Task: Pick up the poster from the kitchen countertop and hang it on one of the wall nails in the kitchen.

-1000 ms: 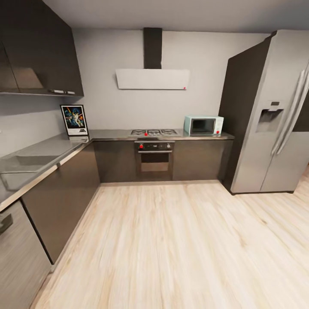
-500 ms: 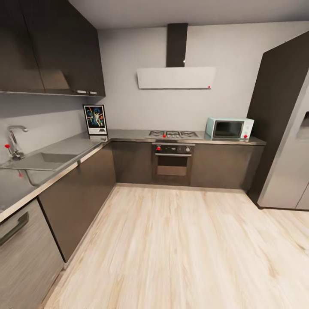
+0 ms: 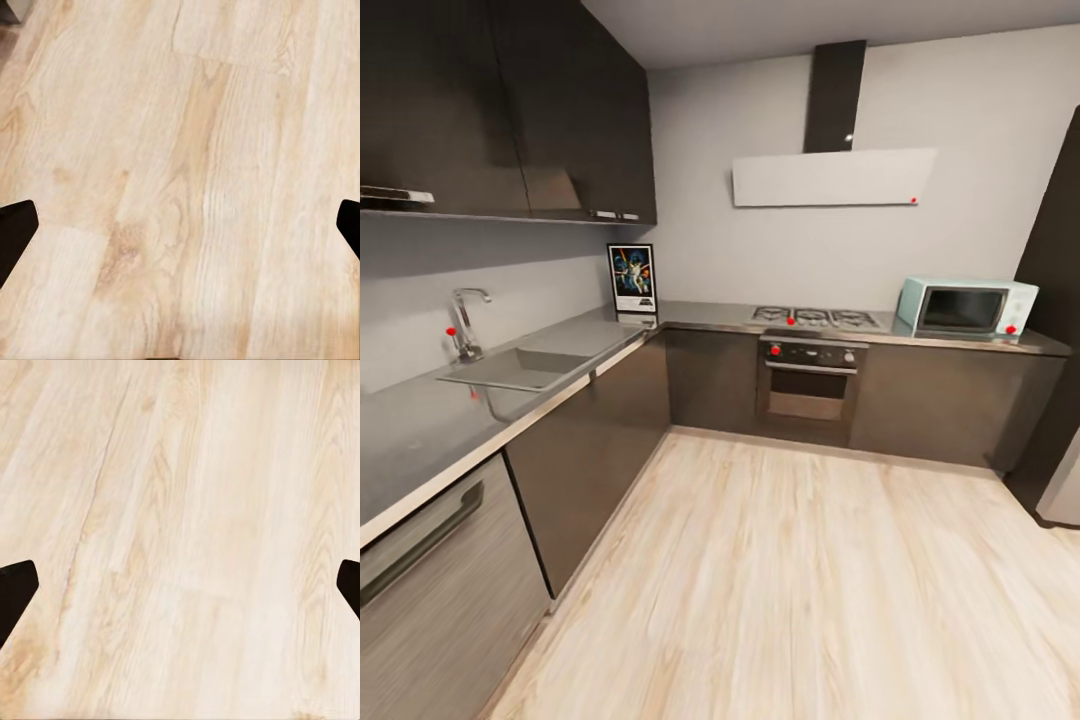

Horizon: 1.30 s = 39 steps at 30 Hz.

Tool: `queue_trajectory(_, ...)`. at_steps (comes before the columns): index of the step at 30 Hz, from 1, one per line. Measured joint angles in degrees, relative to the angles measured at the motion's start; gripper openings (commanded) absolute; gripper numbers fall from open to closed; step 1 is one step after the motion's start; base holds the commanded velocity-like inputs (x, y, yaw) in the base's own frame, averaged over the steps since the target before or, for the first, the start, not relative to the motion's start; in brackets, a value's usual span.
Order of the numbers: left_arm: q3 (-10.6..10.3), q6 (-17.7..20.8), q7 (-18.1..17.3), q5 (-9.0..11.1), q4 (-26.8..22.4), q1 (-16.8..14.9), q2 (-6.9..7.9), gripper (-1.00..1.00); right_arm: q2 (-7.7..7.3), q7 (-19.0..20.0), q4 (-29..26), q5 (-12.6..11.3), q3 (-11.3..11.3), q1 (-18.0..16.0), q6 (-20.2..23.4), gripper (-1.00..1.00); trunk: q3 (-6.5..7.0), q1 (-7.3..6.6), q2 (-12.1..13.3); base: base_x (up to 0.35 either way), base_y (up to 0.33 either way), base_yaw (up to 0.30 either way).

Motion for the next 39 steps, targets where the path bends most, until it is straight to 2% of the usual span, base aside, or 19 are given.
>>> queue_trajectory(7,0.0,0.0,0.0,-0.1,0.5,0.0,0.02,1.0,-0.08,0.1,0.0,0.0,0.0,0.0,0.0,1.0,0.0,0.0,0.0,0.329,0.0,0.161)
queue_trajectory(24,0.1,-0.2,0.1,-0.1,0.6,0.0,0.08,1.0,-0.18,0.1,0.1,0.0,0.0,0.1,-0.1,1.0,0.0,0.0,0.0,0.337,-0.005,0.003)
queue_trajectory(39,0.1,-0.3,0.1,-0.1,0.6,0.0,0.08,1.0,-0.14,0.1,0.1,0.0,0.0,0.1,-0.1,1.0,0.0,0.0,0.0,0.335,-0.111,0.0)
